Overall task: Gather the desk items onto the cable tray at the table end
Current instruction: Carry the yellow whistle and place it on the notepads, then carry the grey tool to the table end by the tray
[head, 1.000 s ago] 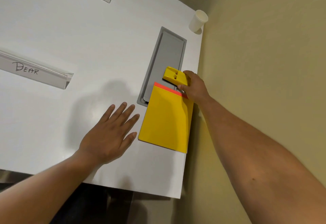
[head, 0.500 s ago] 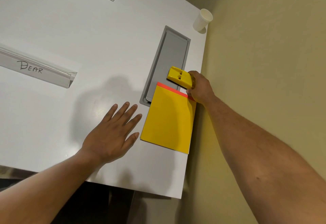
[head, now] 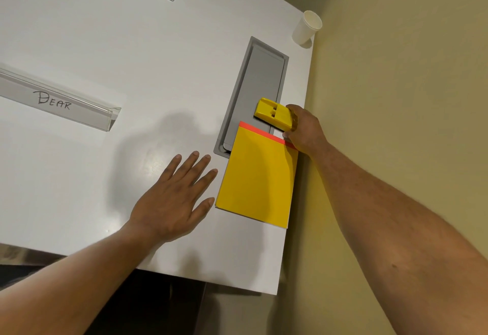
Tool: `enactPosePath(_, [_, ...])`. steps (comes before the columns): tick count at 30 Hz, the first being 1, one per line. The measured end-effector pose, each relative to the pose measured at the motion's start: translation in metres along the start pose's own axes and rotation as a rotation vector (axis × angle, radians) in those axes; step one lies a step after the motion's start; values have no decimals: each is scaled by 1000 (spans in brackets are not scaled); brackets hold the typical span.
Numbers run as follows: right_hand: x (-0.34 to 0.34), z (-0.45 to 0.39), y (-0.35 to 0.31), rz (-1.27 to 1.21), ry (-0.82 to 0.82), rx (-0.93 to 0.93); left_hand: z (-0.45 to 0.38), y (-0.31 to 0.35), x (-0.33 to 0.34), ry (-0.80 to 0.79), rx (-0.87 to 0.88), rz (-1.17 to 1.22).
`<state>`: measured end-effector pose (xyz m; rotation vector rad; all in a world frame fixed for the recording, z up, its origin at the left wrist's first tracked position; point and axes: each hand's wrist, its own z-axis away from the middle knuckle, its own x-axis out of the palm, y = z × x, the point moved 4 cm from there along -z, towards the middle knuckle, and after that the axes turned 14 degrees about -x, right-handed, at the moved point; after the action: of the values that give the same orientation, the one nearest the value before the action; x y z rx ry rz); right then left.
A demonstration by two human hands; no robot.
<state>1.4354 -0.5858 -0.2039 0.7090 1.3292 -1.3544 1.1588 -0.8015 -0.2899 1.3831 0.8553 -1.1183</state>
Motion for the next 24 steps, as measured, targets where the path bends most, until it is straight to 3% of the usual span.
enactPosePath(4, [-3,1,-4,-8,-34,32,1,-1,1,9,2,20])
enactPosePath(7, [-10,16,-14,-33,51,63,0,-3,1,6,28,41])
enactPosePath(10, [-5,68,-49,-133,205,39,-1,-4,-4,-48,45,93])
enactPosePath(15, [35,176,-126,-216,259,-6,0,2,-44,-232,56,58])
enactPosePath(20, [47,234,-179,-214,299,-28,36,28,-126,15,128,-24])
enactPosePath(24, [32,246,-229,-152,370,-117,72,23,-182,99,18,-45])
